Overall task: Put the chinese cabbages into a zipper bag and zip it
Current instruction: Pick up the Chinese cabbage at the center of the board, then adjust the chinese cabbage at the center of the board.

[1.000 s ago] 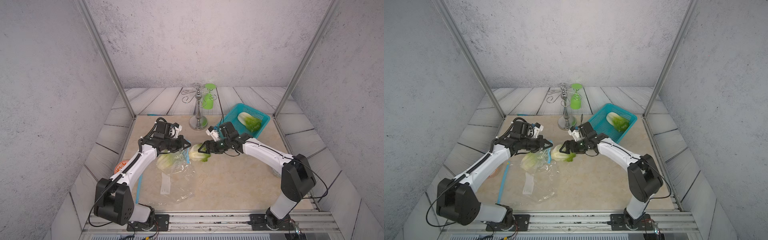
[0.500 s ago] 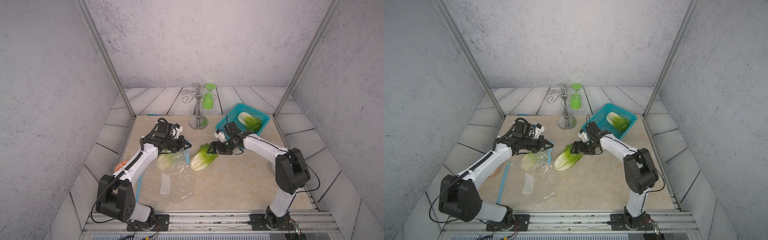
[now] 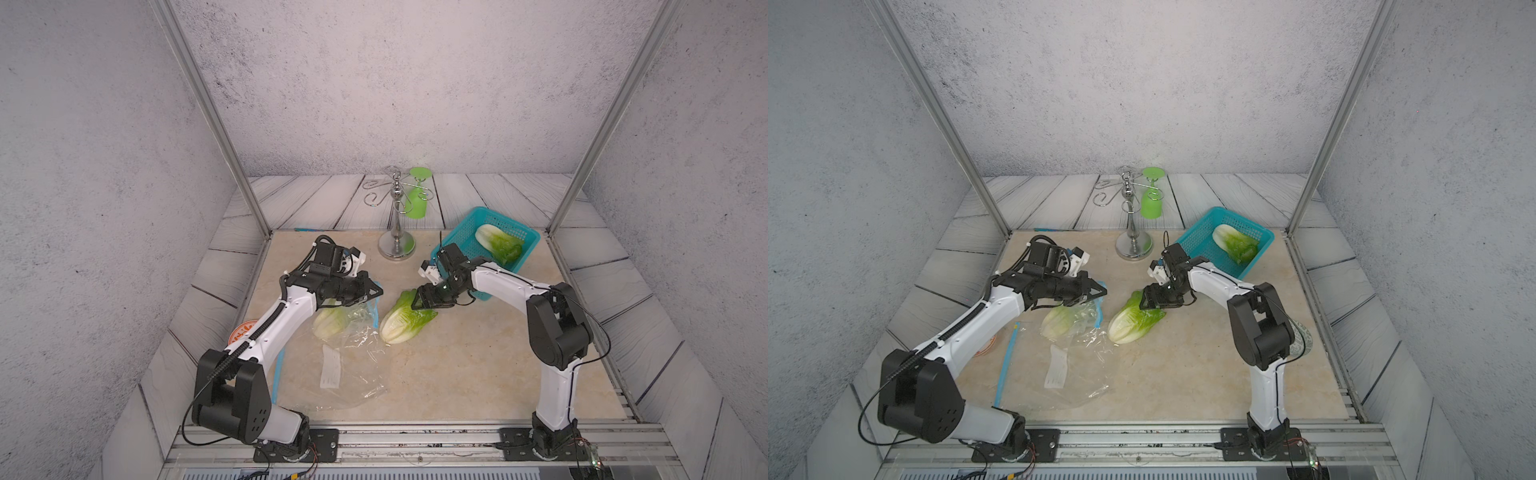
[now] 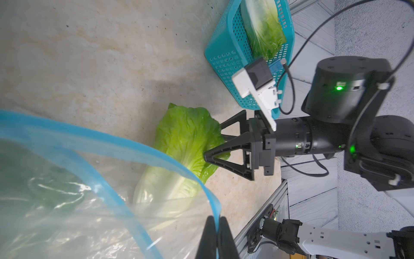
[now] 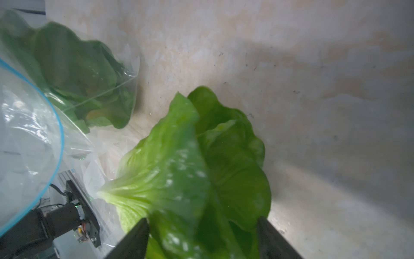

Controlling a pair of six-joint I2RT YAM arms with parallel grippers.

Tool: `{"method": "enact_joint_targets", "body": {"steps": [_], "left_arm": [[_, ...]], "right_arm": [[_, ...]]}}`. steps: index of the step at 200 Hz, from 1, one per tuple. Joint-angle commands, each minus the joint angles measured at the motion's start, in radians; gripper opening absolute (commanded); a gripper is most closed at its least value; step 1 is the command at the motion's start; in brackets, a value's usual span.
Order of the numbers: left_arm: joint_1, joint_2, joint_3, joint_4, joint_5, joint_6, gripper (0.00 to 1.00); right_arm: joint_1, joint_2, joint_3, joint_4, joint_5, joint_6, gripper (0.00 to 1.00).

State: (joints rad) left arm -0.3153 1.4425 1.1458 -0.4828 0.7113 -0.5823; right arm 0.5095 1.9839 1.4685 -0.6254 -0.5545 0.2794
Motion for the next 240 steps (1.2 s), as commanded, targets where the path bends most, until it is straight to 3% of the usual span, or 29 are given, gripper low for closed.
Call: {"method": "enact_joint_targets", "body": {"steps": [1, 35, 48, 70, 94, 147, 216, 240], "left_arm": [[0.003, -0.013, 0.027, -0.041, 0.002, 0.012, 0.00], [0.002, -0.019, 0.061, -0.086, -0.014, 0.030, 0.00], [0.001, -0.026, 0.080, -0.113, -0.026, 0.041, 0.00], [-0.001, -0.044, 0.132, -0.191, -0.063, 0.081, 0.00], [-0.002, -0.072, 0.167, -0.260, -0.108, 0.123, 0.00], [-0.003, -0.085, 0.175, -0.241, -0.106, 0.113, 0.00], [-0.008, -0.083, 0.172, -0.210, -0.087, 0.095, 0.00], [-0.011, -0.083, 0.168, -0.203, -0.083, 0.093, 0.00]], "right_arm": [[0.007, 0.039, 0.002, -0.009, -0.066, -0.026, 0.56], [0.006, -0.025, -0.024, 0.009, -0.146, 0.001, 0.15], [0.003, -0.087, -0.064, 0.073, -0.207, 0.063, 0.07], [0.001, -0.200, -0.143, 0.183, -0.244, 0.183, 0.05], [-0.009, -0.334, -0.194, 0.190, -0.194, 0.250, 0.00], [-0.025, -0.481, -0.235, 0.214, -0.152, 0.358, 0.00], [-0.034, -0.432, -0.246, 0.187, -0.077, 0.351, 0.00], [-0.045, -0.406, -0.301, 0.182, -0.066, 0.334, 0.09]]}}
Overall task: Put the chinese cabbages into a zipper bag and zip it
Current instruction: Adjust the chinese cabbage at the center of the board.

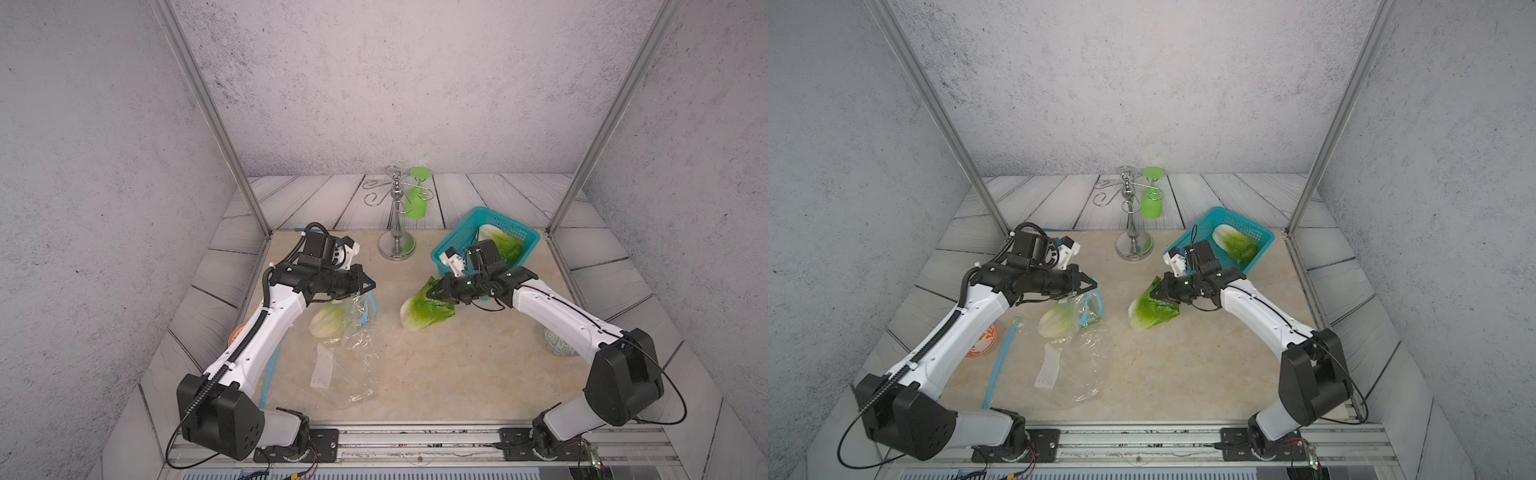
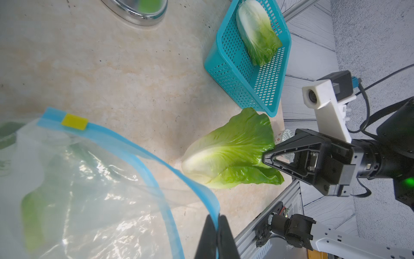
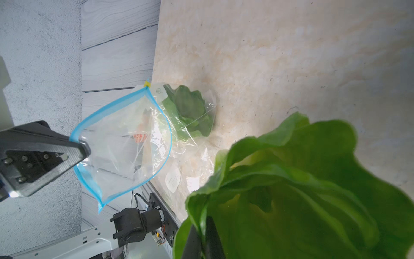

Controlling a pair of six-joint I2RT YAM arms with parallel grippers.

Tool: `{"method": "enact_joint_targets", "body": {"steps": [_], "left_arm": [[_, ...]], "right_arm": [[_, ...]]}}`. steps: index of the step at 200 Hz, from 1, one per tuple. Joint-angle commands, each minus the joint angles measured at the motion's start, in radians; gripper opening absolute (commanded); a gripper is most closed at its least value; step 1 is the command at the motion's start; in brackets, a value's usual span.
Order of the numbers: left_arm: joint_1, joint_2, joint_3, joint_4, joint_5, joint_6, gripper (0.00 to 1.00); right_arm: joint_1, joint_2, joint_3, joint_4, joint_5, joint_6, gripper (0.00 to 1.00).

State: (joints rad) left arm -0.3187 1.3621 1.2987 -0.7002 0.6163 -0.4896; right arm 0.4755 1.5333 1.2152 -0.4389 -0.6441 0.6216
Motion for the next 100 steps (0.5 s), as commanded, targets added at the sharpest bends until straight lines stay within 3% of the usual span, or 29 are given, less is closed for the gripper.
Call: {"method": "enact_joint_targets", "body": {"steps": [1, 44, 80, 100], "left_arm": [[-0.008, -0.003, 0.015, 0.014, 0.012, 0.000, 0.00], [-0.019, 0.006, 0.010, 0.027, 0.017, -0.003, 0.00], [-0.028, 0.015, 0.014, 0.031, 0.017, -0.007, 0.00], [-0.035, 0.022, 0.013, 0.036, 0.018, -0.009, 0.00]], "right_arm": [[-0.012, 0.047, -0.051, -0.004, 0.023, -0.010, 0.09], [-0.056, 0.104, -0.111, -0.052, -0.021, -0.102, 0.28], [-0.079, 0.126, -0.113, -0.099, -0.055, -0.152, 0.75], [-0.080, 0.149, -0.111, -0.101, -0.039, -0.131, 0.88]]}}
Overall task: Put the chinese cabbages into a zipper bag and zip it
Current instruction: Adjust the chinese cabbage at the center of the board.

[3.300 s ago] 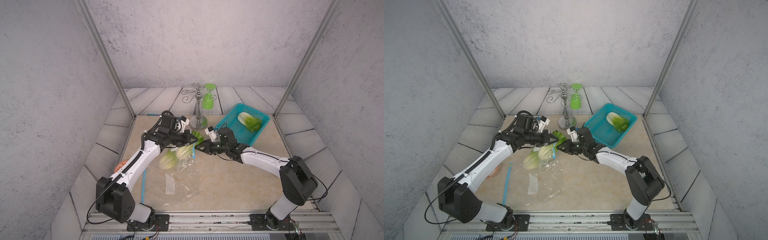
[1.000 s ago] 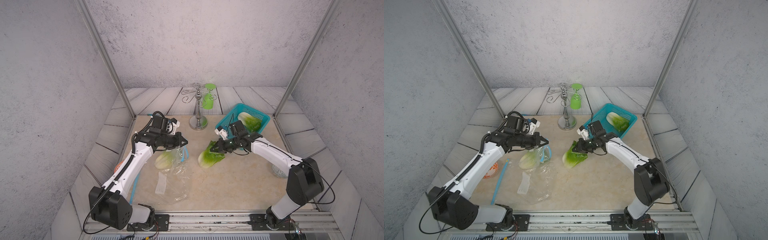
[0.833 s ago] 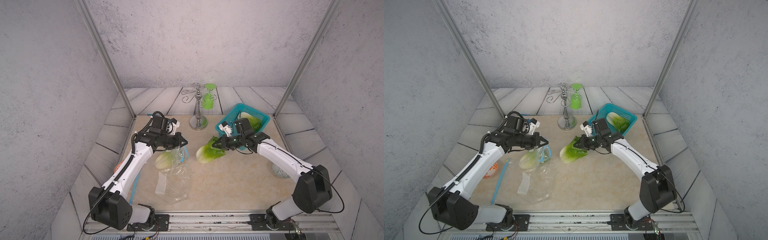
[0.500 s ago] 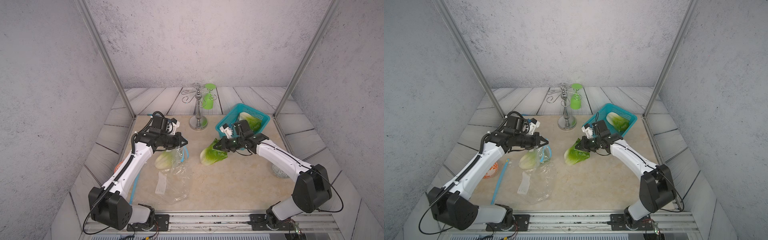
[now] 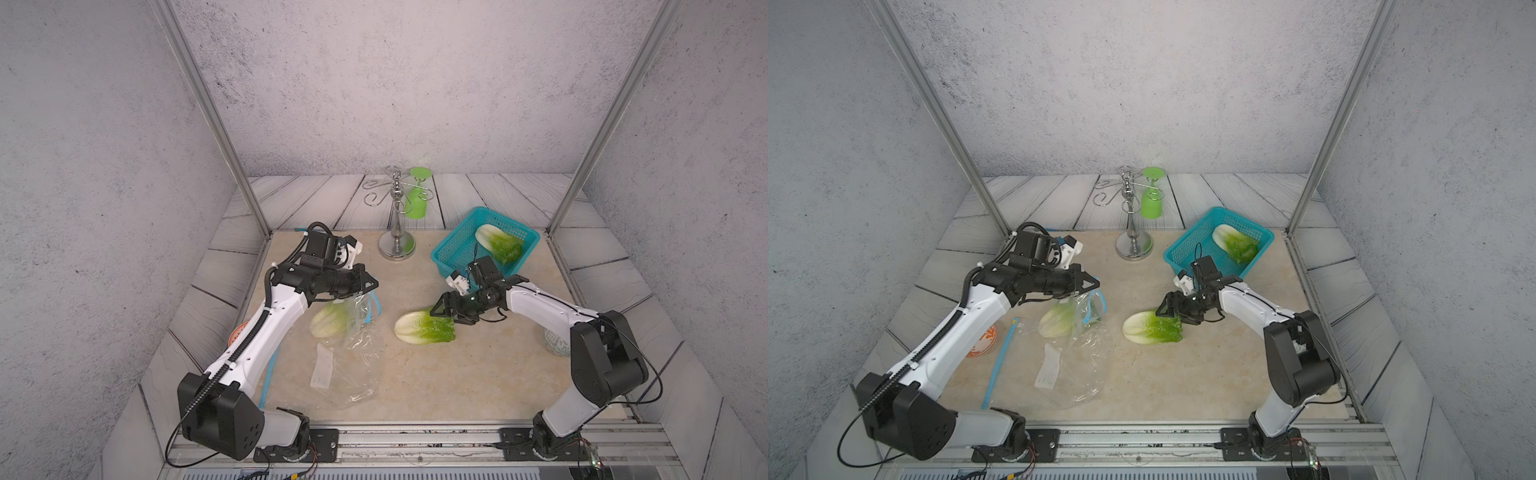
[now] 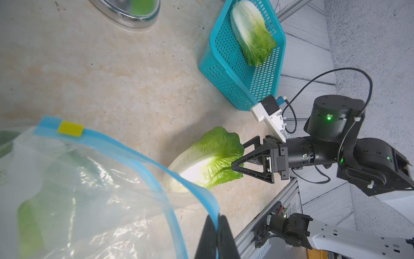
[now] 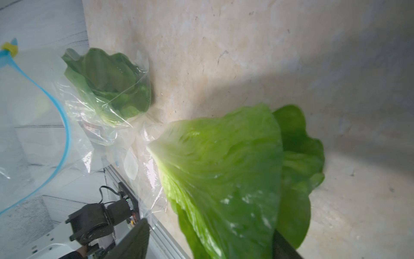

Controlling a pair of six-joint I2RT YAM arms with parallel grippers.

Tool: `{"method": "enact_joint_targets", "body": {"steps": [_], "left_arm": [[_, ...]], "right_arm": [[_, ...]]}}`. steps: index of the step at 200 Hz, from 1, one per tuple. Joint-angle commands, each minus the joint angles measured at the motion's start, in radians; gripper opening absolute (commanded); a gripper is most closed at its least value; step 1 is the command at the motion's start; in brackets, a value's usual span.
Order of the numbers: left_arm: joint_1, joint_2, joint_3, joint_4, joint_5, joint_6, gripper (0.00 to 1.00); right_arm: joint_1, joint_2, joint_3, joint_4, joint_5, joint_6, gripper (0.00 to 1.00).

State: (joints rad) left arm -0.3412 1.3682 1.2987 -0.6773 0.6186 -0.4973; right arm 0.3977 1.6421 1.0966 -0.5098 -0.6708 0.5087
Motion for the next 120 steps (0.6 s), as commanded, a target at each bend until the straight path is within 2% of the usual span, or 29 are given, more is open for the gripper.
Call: {"method": "enact_joint_targets", "body": {"steps": [1, 31, 44, 54, 62, 79, 104, 120], "left_arm": [[-0.013, 0.017, 0.013, 0.015, 0.015, -0.001, 0.00], [-0.025, 0.019, 0.011, 0.025, 0.012, -0.010, 0.00], [-0.028, 0.020, 0.007, 0.031, 0.012, -0.013, 0.00], [-0.034, 0.027, 0.007, 0.033, 0.012, -0.014, 0.00], [-0.038, 0.031, 0.009, 0.032, 0.010, -0.014, 0.00], [-0.042, 0.032, 0.017, 0.027, 0.006, -0.012, 0.00], [-0.044, 0.023, 0.027, 0.003, -0.009, 0.001, 0.00], [-0.044, 0.023, 0.026, -0.022, -0.023, 0.020, 0.00]], "right_arm": [[-0.002, 0.043, 0.008, -0.033, -0.010, -0.016, 0.88], [0.012, 0.089, -0.017, -0.028, 0.100, 0.008, 0.90], [0.020, 0.108, -0.024, 0.011, 0.100, 0.012, 0.90], [0.025, 0.134, -0.024, 0.041, 0.076, 0.013, 0.86], [0.030, 0.153, -0.026, 0.064, 0.060, 0.015, 0.80], [0.029, 0.163, -0.054, 0.131, 0.017, 0.045, 0.60], [0.020, 0.112, -0.097, 0.214, -0.057, 0.098, 0.18], [0.009, 0.046, -0.110, 0.249, -0.130, 0.143, 0.11]]}}
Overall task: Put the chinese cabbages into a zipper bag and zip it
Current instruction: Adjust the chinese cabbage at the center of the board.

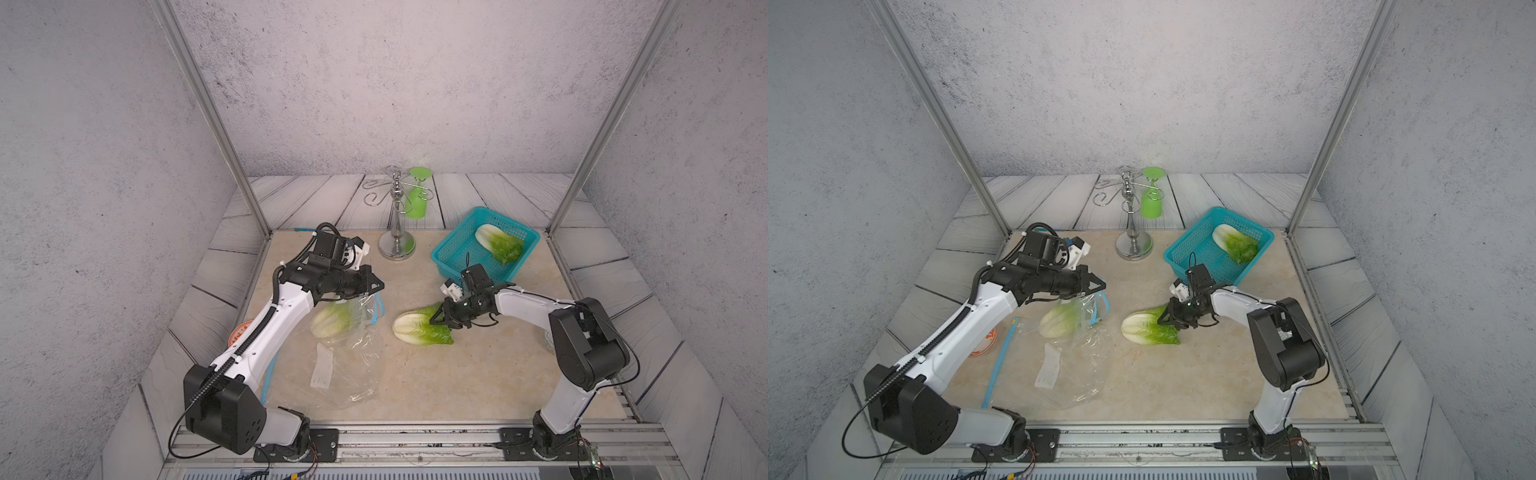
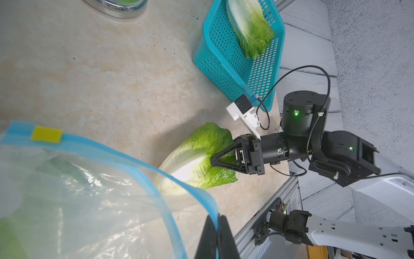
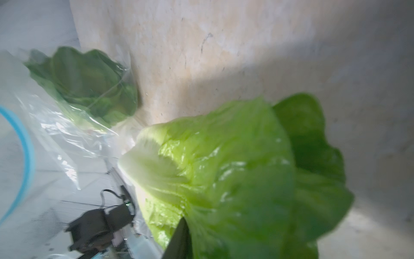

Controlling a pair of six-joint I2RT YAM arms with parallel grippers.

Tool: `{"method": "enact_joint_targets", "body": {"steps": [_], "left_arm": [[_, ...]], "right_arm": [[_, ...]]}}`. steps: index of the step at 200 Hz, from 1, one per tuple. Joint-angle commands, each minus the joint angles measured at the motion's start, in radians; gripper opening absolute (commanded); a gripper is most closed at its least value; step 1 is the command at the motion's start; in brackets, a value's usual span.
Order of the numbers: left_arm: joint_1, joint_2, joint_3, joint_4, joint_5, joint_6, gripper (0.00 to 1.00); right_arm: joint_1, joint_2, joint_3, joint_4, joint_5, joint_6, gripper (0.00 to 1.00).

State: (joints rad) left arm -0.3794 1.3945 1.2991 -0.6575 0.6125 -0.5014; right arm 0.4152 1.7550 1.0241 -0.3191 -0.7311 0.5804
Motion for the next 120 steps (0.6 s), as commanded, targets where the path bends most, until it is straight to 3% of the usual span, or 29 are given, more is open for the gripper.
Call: {"method": "enact_joint_targets", "body": {"steps": [1, 58, 120], "left_arm": [[-0.006, -0.004, 0.026, -0.043, -0.018, 0.026, 0.00], [-0.006, -0.030, 0.043, -0.098, -0.025, 0.082, 0.00], [-0.015, -0.055, 0.077, -0.083, 0.013, 0.063, 0.00]], "right_arm": [[-0.010, -0.072, -0.039, 0.060, -0.072, 0.074, 0.11], [-0.020, -0.324, 0.098, -0.141, -0.092, 0.092, 0.08], [0.044, -0.302, 0.171, 0.116, -0.160, 0.364, 0.03]]}}
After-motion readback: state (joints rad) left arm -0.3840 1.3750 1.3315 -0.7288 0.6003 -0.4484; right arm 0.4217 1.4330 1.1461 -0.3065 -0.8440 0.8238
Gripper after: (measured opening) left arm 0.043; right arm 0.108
